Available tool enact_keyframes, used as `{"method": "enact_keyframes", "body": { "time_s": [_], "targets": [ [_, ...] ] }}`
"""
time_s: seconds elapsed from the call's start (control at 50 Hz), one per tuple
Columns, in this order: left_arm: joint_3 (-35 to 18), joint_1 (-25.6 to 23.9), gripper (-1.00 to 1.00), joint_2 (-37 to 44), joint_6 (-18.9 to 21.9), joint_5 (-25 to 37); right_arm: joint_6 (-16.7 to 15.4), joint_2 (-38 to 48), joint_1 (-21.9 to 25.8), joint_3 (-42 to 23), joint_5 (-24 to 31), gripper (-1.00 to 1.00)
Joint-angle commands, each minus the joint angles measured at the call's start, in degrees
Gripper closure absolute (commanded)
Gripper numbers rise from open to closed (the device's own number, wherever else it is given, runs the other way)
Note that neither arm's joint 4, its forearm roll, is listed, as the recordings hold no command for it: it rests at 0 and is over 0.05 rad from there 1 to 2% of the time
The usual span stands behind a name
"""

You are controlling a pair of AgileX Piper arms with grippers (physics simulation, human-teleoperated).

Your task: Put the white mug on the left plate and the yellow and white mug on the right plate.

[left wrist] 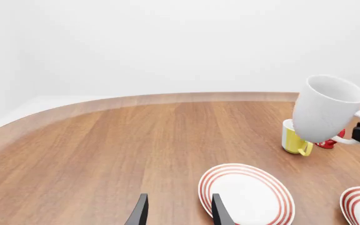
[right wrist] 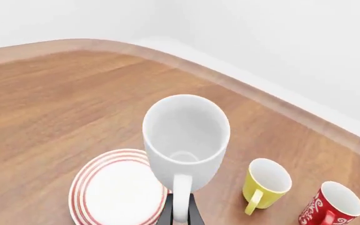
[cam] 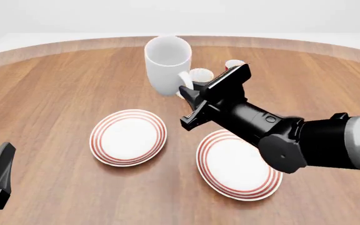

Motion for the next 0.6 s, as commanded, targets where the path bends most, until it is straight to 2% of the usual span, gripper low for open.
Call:
{"method": "enact_keyframes", "body": {
  "time_s": [0.02,0.06,0.6],
  "targets": [
    [0.0,0.0,-1.0,0.0,0.0,0.0,0.7,3.2,2.2,-2.4,-0.8,1.0],
    [0.0,0.0,-1.0,0.0,0.0,0.0,1.6,3.2,3.2,-2.8,-0.6,1.0],
    [0.0,0.0,-1.0,0.0,0.0,0.0,2.4,9.6,7.6,-4.0,-2.1,1.0]
  ]
}}
